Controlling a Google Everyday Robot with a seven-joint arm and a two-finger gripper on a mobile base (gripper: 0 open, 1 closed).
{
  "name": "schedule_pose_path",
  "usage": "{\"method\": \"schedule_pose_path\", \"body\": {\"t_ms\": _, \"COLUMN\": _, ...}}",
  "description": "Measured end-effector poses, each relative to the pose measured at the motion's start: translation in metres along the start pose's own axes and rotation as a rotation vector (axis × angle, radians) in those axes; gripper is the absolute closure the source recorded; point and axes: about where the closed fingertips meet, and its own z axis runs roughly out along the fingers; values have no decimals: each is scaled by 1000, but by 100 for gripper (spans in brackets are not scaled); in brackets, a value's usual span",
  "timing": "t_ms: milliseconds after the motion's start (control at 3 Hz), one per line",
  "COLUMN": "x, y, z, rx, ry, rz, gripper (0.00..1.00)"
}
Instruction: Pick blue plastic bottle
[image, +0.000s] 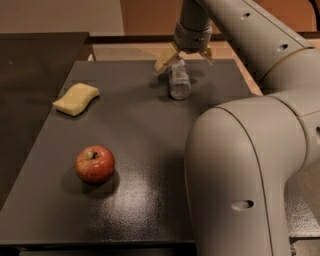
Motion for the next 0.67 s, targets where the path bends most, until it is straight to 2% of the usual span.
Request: {"method": "schedule_pose_path", "body": {"t_ms": 667, "x": -1, "y": 7, "z": 14, "rx": -10, "ry": 37, "rz": -21, "gripper": 0}}
